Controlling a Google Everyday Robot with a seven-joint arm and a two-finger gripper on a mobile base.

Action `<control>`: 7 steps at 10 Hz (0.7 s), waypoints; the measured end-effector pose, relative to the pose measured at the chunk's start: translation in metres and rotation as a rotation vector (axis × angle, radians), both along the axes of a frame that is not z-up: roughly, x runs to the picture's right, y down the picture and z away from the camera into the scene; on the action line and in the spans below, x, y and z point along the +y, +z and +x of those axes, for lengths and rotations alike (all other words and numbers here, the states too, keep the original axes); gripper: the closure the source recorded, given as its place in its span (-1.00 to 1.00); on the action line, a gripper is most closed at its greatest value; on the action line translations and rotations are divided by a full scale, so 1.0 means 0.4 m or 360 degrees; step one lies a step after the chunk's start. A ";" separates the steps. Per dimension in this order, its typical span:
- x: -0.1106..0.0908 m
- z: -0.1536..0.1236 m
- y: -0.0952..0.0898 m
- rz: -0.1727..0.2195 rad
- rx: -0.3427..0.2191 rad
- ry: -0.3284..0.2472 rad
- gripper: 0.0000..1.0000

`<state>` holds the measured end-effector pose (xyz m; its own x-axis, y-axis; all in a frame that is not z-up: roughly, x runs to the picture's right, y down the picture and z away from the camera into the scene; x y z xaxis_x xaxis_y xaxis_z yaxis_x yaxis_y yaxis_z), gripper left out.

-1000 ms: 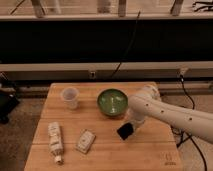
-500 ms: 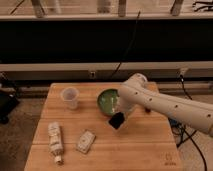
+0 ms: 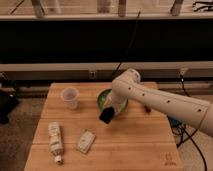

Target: Place the eraser in the ceramic cup

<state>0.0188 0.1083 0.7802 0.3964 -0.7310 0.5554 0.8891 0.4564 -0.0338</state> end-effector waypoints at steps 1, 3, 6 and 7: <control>-0.014 -0.034 0.002 0.0024 -0.0049 -0.0033 1.00; -0.042 -0.072 0.012 0.0083 -0.0131 -0.0086 1.00; -0.094 -0.144 0.023 0.0169 -0.0266 -0.0171 1.00; -0.109 -0.150 0.024 0.0193 -0.0290 -0.0188 1.00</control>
<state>-0.0410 0.0647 0.7900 0.2055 -0.8320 0.5153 0.9229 0.3399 0.1807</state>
